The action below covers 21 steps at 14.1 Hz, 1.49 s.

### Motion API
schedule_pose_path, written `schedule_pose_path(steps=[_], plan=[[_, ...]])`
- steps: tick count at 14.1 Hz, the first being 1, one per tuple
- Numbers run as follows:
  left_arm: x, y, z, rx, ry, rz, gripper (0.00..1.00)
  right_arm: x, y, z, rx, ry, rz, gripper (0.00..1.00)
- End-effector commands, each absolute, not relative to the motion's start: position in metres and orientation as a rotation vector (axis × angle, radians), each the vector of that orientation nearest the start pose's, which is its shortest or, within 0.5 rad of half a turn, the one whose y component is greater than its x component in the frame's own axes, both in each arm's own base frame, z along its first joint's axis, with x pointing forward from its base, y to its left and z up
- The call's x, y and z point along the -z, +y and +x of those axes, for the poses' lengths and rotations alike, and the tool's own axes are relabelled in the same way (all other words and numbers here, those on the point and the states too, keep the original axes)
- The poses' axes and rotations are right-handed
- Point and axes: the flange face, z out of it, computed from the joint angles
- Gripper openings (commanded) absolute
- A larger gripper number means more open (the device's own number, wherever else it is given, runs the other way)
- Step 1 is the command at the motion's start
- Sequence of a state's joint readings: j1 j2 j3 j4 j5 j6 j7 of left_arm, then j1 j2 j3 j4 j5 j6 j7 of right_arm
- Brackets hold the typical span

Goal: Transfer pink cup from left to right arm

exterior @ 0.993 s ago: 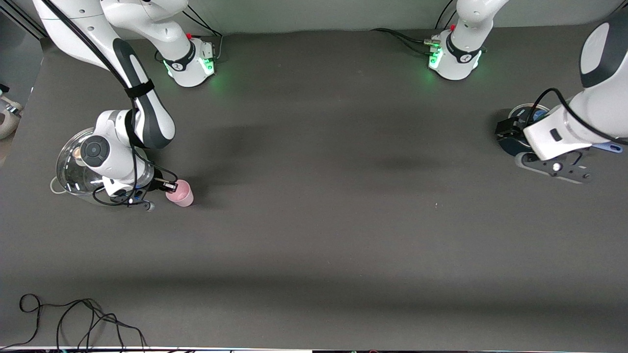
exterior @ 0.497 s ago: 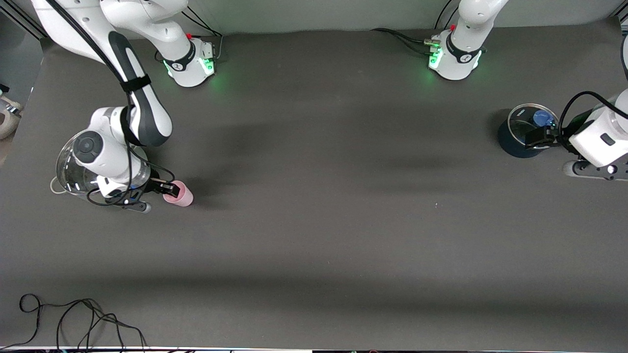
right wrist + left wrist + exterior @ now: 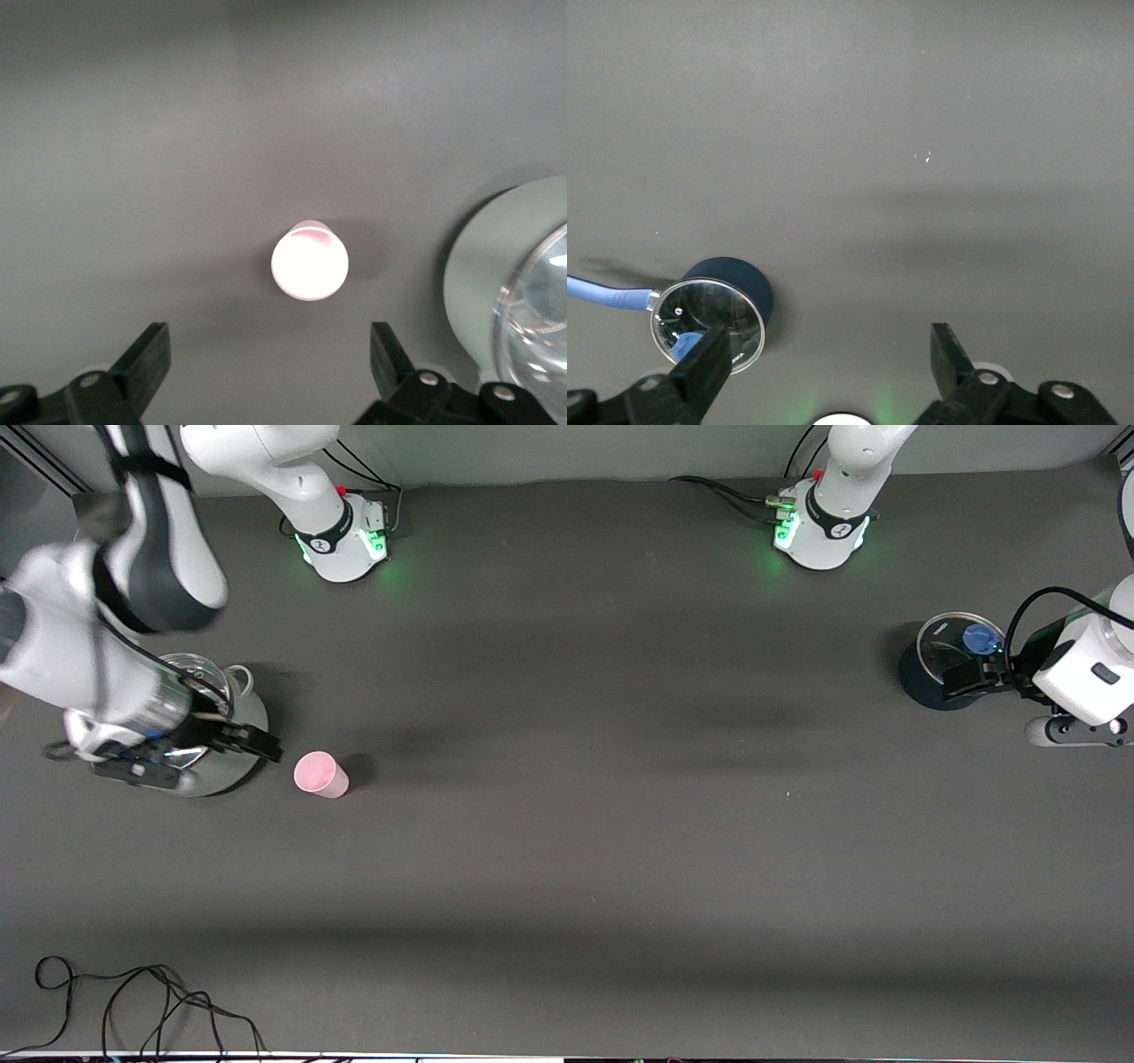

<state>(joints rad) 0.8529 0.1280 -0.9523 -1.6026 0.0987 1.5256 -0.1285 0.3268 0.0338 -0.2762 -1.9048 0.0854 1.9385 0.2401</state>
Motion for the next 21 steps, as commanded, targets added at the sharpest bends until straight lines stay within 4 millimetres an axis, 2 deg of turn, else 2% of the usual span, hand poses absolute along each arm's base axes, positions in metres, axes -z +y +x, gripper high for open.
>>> schedule_pose_path(steps=[1, 2, 4, 5, 6, 7, 9, 14, 21], plan=[[-0.565, -0.021, 0.564, -0.215, -0.074, -3.114, 1.0, -0.538, 0.028, 0.566, -0.013, 0.301, -3.043, 1.0], [-0.564, -0.017, 0.565, -0.215, -0.086, -3.108, 1.0, -0.558, 0.025, 0.563, -0.005, 0.288, -3.067, 1.0], [-0.564, -0.023, 0.565, -0.214, -0.085, -3.091, 1.0, -0.6, 0.017, 0.558, -0.004, 0.284, -3.095, 1.0], [-0.568, -0.024, 0.563, -0.205, -0.088, -3.111, 1.0, -0.617, 0.006, 0.557, 0.005, 0.289, -3.095, 1.0], [-0.573, -0.023, 0.561, -0.183, -0.11, -3.126, 1.0, -0.628, -0.009, 0.559, 0.031, 0.27, -3.099, 0.99], [-0.57, -0.025, 0.56, -0.189, -0.111, -3.127, 1.0, -0.632, -0.023, 0.56, 0.048, 0.224, -3.104, 0.99], [-0.571, -0.028, 0.558, -0.17, -0.102, -3.121, 1.0, -0.624, -0.048, 0.562, 0.029, 0.163, -3.115, 1.0], [-0.571, -0.033, 0.559, -0.154, -0.037, -3.134, 1.0, -0.615, -0.037, 0.568, 0.005, 0.151, -3.123, 1.0], [-0.575, -0.03, 0.561, -0.133, 0.026, -3.165, 1.0, -0.615, -0.044, 0.567, 0.005, 0.146, -3.123, 1.0]])
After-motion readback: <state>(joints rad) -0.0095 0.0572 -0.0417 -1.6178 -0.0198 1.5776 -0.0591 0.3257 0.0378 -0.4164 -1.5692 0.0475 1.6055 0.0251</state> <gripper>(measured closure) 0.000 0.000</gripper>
